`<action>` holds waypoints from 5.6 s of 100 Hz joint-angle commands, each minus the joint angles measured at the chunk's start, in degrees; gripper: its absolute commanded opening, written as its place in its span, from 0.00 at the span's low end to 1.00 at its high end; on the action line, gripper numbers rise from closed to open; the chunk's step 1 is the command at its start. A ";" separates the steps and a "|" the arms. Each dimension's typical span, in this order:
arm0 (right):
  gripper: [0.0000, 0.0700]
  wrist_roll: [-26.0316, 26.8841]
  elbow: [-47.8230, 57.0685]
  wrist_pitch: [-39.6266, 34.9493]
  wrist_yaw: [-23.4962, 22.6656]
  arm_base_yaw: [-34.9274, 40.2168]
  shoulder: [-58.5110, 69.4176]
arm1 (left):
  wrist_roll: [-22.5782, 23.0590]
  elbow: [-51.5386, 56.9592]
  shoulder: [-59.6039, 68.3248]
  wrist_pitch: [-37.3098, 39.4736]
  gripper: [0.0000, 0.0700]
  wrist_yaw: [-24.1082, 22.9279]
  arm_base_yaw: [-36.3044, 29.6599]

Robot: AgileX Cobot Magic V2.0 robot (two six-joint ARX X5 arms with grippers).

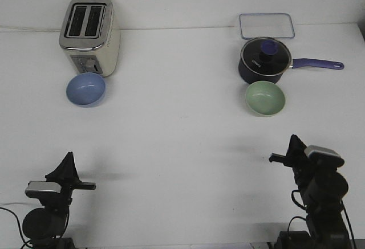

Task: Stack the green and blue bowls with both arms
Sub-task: 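Reach the right gripper forward to the pale green bowl's rim, then grasp the green bowl with the right gripper and carry it toward the table center, then release the green bowl at center and pull the right gripper back, then reach the left gripper to the light blue bowl by the toaster and grasp its rim, then lift the blue bowl with the left gripper and carry it over the green bowl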

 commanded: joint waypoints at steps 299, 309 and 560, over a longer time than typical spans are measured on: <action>0.00 -5.05 22.34 -10.99 -13.49 37.00 57.42 | -2.67 -1.11 0.00 0.76 0.02 -0.04 -0.09; 0.19 -5.40 22.36 -10.86 -13.46 37.00 57.57 | -6.86 -1.07 0.00 1.16 0.02 -0.02 -0.09; 0.43 -13.11 3.69 -5.29 -10.49 11.80 18.14 | -8.74 86.71 102.14 -37.05 0.02 7.82 8.61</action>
